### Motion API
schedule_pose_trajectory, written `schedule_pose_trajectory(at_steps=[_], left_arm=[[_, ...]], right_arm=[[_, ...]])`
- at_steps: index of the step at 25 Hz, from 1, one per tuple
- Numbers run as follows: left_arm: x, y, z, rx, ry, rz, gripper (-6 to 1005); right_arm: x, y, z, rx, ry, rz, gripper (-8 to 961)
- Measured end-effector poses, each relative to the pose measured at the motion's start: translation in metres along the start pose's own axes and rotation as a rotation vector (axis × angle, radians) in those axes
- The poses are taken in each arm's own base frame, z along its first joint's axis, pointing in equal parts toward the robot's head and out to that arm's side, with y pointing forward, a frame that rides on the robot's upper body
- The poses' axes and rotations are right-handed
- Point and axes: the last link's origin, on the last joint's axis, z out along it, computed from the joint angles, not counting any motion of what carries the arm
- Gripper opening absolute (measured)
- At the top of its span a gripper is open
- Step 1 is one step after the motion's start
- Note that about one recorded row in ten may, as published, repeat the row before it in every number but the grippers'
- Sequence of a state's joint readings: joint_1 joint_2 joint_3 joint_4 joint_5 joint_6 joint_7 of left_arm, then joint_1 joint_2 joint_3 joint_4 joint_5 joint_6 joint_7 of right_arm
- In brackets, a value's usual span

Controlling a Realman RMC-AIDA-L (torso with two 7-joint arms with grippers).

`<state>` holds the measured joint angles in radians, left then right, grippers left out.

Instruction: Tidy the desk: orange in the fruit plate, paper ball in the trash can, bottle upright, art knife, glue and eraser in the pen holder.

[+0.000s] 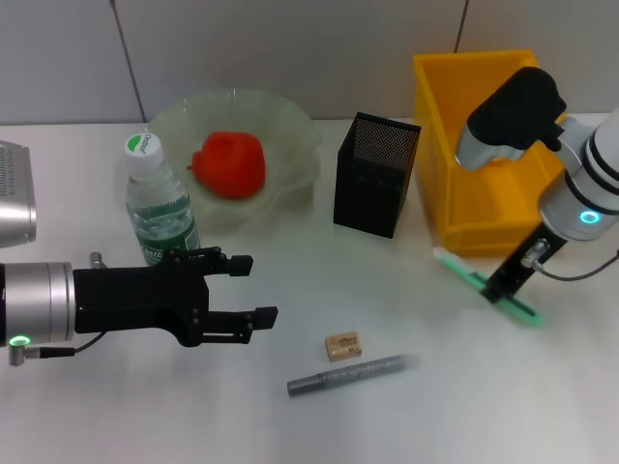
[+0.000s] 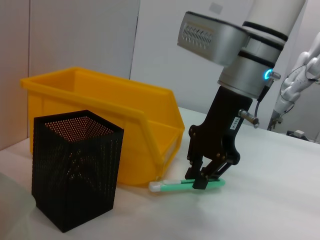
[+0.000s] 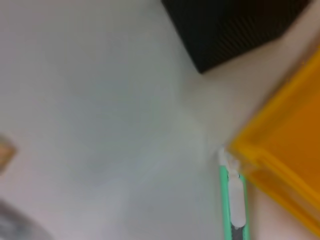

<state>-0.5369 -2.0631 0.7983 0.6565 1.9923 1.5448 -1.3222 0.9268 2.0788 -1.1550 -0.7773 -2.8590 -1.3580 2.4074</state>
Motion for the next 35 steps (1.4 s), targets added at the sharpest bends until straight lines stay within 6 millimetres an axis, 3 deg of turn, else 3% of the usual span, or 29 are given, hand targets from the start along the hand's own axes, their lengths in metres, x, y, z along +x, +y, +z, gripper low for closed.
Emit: schedule_pose_trajectory(at_steps=[10,20,29,35], left_arm=[[0.002,-0.001,-0.001,0.004,0.003,0.003,803],[0.002,-0.002,-0.001,0.009,0.009,0.006,803],[0.003,-0.002,-0.001,0.011,0.017,0.011,803],[0.002,-0.002,-0.001,0.012,0.019,0.020,803]], right_arm=[[-0.013,0.026,-0.035,-0.173,-0.201,-0.182,175],[-0.011,0.029,-0.065,-0.202,-0.570,-0.250,181],[-0.008,0.014,-0.067,-0.165,-0.881,-0.152,196],[-0.010,0.001,-0.052,-0.135,-1.024,-0.051,205]])
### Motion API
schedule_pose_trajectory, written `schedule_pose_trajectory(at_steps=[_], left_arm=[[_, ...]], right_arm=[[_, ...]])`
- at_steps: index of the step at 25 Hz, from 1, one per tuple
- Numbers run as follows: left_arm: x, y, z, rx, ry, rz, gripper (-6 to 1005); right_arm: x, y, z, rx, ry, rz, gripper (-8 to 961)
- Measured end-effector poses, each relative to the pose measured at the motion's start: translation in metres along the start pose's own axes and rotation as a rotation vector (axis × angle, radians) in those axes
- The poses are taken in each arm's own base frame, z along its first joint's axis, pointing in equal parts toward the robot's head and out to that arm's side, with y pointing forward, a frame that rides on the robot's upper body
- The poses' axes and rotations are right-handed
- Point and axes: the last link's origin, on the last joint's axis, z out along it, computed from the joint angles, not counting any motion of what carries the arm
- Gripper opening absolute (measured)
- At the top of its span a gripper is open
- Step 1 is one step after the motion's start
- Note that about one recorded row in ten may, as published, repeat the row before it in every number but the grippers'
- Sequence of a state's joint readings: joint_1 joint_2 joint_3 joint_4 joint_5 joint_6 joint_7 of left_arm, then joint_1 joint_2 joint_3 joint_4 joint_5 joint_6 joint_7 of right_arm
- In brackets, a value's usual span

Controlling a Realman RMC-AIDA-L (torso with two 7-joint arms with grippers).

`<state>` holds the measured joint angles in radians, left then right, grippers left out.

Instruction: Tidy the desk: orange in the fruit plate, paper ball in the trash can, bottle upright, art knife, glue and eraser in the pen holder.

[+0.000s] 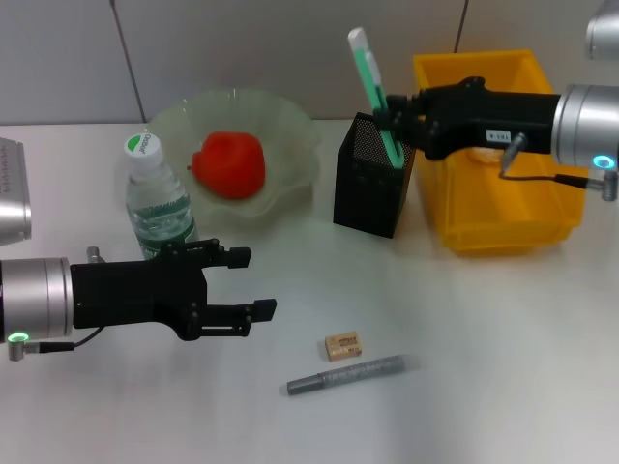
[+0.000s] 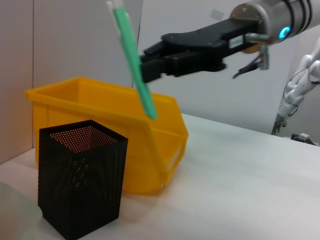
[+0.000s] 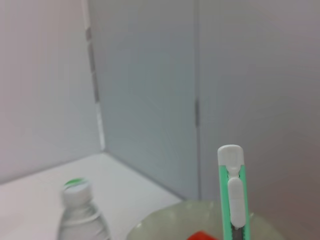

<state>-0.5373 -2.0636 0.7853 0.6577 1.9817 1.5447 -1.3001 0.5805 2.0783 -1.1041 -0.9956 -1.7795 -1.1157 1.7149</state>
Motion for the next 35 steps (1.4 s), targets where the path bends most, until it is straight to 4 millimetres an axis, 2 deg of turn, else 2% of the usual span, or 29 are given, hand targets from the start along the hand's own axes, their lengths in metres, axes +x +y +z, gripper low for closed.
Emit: schedule_pose_trajectory(at_steps=[6,16,23,35], left_arm=[[-0.001,0.001,0.000,-0.001,0.000,0.001,803],[-0.003,0.002,-0.002,-0.002,-0.001,0.021,802],[-0.003,0.002,-0.003,-0.003,-0.001,0.021,802],[-0.002,0.001,-0.005,-0.003,0.000,0.021,802]], right_arm=[[0.007,-0.015,0.017,0.092,-0.050,0.058,215],[0.017,-0.023,0.044,0.161,-0.008,0.076,231],[0.025,-0.023,0.047,0.171,0.016,0.086,242],[0.027,-0.023,0.046,0.168,0.019,0.096,261]])
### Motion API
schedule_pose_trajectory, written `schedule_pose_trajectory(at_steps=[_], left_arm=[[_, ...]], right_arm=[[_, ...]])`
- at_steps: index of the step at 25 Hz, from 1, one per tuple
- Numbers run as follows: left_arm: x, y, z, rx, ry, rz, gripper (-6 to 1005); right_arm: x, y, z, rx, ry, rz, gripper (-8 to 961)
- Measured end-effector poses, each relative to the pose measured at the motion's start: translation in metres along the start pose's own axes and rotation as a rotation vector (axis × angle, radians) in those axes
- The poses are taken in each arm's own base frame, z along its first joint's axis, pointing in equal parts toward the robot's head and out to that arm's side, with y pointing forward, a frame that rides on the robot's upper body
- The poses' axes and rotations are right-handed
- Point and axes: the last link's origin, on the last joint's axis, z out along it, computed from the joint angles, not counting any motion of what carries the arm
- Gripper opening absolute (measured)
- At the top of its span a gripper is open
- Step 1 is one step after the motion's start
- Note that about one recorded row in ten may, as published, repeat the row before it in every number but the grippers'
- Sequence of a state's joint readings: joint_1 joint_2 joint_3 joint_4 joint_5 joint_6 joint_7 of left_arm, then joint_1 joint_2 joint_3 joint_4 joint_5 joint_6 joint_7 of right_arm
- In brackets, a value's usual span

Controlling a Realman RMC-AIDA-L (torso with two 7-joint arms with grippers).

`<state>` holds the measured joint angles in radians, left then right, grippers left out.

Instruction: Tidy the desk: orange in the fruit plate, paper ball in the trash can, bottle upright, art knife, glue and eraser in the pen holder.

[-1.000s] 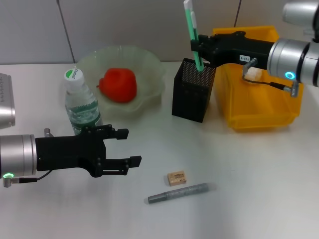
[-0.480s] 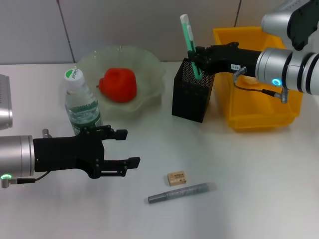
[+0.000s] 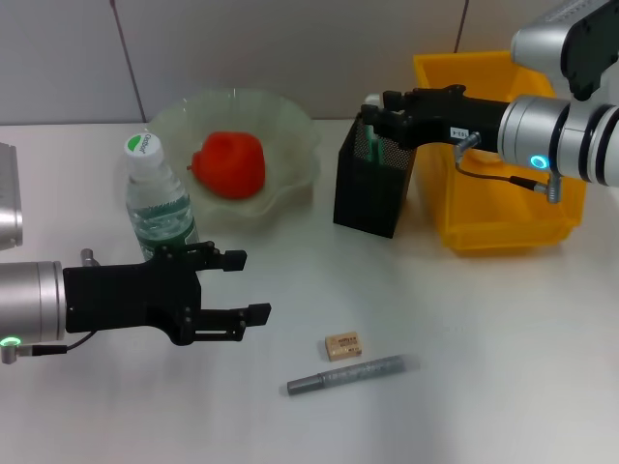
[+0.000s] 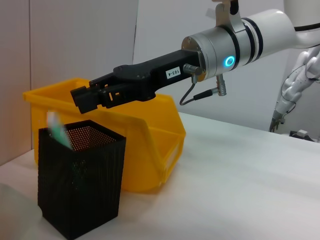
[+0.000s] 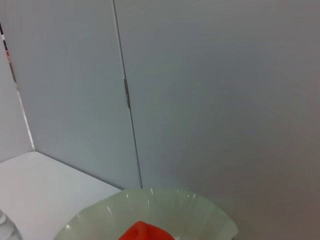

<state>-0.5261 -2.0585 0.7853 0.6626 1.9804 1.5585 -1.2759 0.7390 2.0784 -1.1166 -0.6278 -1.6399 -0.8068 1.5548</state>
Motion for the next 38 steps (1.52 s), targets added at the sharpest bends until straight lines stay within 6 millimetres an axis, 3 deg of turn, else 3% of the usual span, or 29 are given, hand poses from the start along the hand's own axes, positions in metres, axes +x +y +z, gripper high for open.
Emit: schedule_pose_trajectory(at_steps=[6,16,22,27,32,38], left_arm=[[-0.001,0.001,-0.001,0.002,0.000,-0.001,802],[-0.003,0.001,-0.002,0.006,0.000,-0.006,802],[-0.004,0.001,-0.001,0.008,-0.001,-0.007,802],[-0.004,0.003,-0.001,-0.004,0.003,0.000,802],[-0.004,0.008,0.000,-0.030,0.008,0.000,802],[-0.007,0.009,-0.007,-0.036,0.002,-0.012,801]], right_arm=[[-0.001,-0.001,-0.001,0.003,-0.006,0.004,493],[-0.012,-0.004,-0.010,-0.019,-0.079,0.131,584],[-0.037,-0.008,-0.039,-0.142,-0.265,0.307,760],[-0.047,0.001,-0.071,-0.343,-0.324,0.299,760],[-0.055,0.006,-0.088,-0.506,-0.124,0.212,759],[-0.063,0.014,-0.078,-0.550,0.234,0.075,759]])
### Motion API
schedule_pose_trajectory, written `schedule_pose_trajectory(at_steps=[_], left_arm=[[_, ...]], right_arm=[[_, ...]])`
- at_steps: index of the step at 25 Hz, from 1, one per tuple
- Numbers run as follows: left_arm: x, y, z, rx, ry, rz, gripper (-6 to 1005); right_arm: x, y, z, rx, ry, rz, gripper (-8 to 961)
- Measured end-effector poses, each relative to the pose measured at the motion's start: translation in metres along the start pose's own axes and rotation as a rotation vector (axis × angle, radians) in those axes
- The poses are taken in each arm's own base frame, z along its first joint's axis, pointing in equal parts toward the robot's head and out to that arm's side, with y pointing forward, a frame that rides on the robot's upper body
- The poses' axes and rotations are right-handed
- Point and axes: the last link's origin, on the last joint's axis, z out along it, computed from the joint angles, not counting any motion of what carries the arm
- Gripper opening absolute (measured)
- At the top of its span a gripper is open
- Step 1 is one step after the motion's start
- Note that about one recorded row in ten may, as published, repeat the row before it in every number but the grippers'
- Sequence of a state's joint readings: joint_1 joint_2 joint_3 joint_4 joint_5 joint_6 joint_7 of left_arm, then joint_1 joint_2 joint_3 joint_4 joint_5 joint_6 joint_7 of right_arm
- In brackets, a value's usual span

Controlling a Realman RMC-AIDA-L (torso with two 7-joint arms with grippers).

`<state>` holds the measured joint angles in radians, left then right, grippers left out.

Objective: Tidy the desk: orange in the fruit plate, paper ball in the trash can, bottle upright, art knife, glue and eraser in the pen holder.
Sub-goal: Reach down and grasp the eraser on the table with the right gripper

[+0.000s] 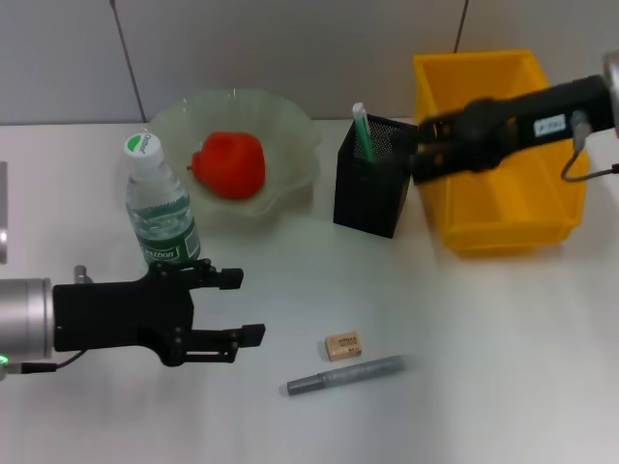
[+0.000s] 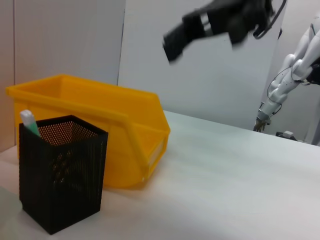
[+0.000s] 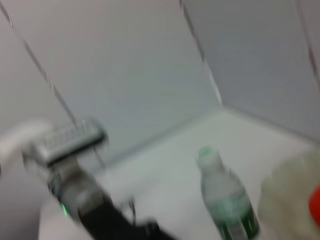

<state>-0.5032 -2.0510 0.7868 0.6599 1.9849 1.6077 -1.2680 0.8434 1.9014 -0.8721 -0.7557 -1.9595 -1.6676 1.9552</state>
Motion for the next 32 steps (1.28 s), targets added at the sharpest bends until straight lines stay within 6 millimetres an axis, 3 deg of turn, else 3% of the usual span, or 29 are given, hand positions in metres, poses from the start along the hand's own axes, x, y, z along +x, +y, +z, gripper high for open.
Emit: schedule_pose_trajectory(at_steps=[7,17,25,32], left_arm=[[-0.004,0.001,-0.019,-0.024,-0.024,-0.005,801],[-0.020,0.004,-0.063,0.001,-0.080,-0.013,801],[-0.023,0.005,-0.091,0.040,-0.082,-0.010,801],[-0.021,0.009,-0.094,0.029,-0.052,-0.009,801]], right_arm=[[-0.008,0.006,0.040,0.025,0.347,-0.057,759],[-0.005,0.019,0.103,0.109,0.638,-0.156,760],[0.000,0.020,0.124,0.142,0.726,-0.170,759],[0.006,0.024,0.134,0.107,0.764,-0.273,759]])
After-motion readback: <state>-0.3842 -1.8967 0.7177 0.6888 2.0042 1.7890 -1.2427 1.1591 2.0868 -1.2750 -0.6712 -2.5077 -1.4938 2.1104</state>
